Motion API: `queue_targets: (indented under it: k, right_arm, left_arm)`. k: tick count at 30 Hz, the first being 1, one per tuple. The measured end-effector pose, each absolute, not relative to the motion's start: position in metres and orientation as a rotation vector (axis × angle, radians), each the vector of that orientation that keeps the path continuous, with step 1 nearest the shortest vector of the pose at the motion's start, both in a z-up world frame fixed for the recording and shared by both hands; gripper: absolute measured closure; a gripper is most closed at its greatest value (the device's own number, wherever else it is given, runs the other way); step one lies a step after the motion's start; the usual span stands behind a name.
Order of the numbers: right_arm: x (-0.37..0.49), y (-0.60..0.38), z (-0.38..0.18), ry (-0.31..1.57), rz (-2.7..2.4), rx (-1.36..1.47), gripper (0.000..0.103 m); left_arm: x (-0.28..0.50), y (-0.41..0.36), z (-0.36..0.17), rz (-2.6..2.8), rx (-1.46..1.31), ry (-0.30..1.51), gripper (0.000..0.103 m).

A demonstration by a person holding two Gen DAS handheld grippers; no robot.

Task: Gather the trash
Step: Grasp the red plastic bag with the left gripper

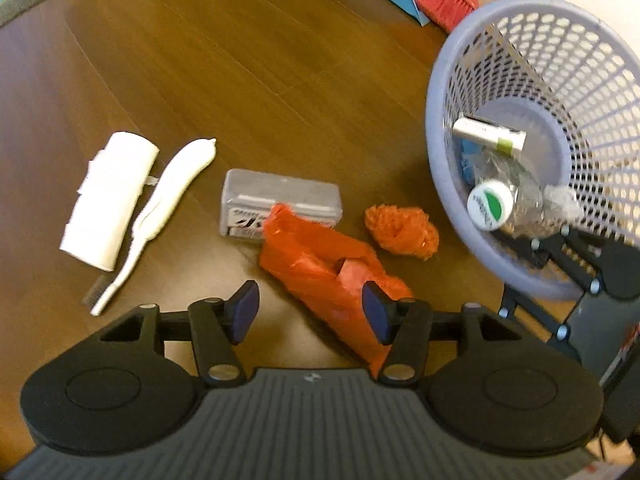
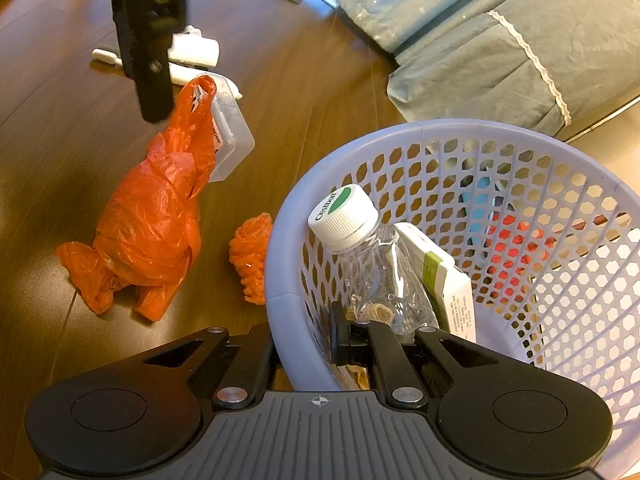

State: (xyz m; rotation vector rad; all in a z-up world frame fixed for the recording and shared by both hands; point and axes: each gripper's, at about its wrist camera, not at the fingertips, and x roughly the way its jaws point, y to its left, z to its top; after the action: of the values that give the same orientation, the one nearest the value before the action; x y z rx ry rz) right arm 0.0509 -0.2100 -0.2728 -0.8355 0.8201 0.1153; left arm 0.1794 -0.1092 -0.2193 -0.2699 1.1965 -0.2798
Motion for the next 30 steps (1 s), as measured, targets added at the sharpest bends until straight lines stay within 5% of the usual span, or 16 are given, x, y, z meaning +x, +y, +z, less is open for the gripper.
queue_targets:
  k: [17,21,23,30]
  right_arm:
    - [0.052,-0.210,-0.274,0.822,0.118,-0.846,0.098]
    - [0.052,-0.211,-0.275,0.823,0.118,-0.846,0.098]
    - [0.052,-0.211,-0.275,0.823,0.118,-0.845,0.098]
    - [0.053,-0.212,-0.276,0.822,0.118,-0.843,0.098]
  left_arm:
    - [0.219,-0.136,-0.267,-0.284,-0.275,1.268,0.042]
    - [0.220,-0.134,-0.266,-0.287,-0.272,1.268,0.073]
    - [0.219,-0.134,-0.264,-0.279,-0.245,1.276,0.100]
    - [0.199,-0.117,-0.245,-0.269,-0.215,1.247,0.101]
